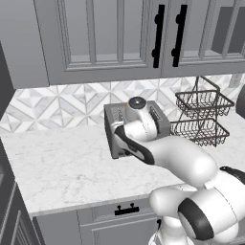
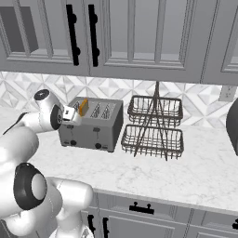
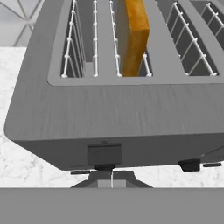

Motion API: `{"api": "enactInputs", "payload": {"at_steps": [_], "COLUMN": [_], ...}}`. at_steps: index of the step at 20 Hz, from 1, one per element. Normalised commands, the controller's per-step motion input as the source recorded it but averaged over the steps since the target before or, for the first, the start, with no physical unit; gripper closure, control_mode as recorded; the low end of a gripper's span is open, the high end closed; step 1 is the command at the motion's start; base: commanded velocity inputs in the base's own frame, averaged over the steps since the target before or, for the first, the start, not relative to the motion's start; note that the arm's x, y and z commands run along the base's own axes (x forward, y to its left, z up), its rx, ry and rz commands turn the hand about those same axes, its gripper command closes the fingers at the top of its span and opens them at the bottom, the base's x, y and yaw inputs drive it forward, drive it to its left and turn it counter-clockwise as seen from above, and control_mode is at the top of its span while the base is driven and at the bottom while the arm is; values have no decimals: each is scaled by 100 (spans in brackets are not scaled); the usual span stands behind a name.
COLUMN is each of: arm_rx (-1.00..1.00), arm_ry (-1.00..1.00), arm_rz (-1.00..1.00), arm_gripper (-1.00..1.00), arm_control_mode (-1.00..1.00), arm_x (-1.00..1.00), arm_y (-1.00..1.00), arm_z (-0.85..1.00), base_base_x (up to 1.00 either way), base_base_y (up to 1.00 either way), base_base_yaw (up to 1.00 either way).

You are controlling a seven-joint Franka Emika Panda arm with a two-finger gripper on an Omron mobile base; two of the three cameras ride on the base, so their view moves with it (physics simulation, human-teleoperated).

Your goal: Start the toaster. Once the lever pops up, take the bread to the plate on the dining counter.

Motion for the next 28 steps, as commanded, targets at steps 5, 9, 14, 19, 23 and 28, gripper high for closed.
{"api": "enactInputs", "payload": {"at_steps": [5,9,14,19,23,28], "arm_rx": [0,0,0,0,0,0], "arm_ry": [0,-1,0,4,10,5], "arm_rz": [0,0,0,0,0,0], "arm_gripper": [100,100,100,100,100,100], "arm_control_mode": [-100,-100,-100,-100,-100,-100], "arm_x": [9,17,23,20,0,0], "arm_y": [0,0,0,0,0,0], "arm_z": [-37,-13,0,-17,-42,-29], "base_base_x": [0,0,0,0,0,0], "base_base_y": [0,0,0,0,0,0], "base_base_yaw": [0,0,0,0,0,0]}}
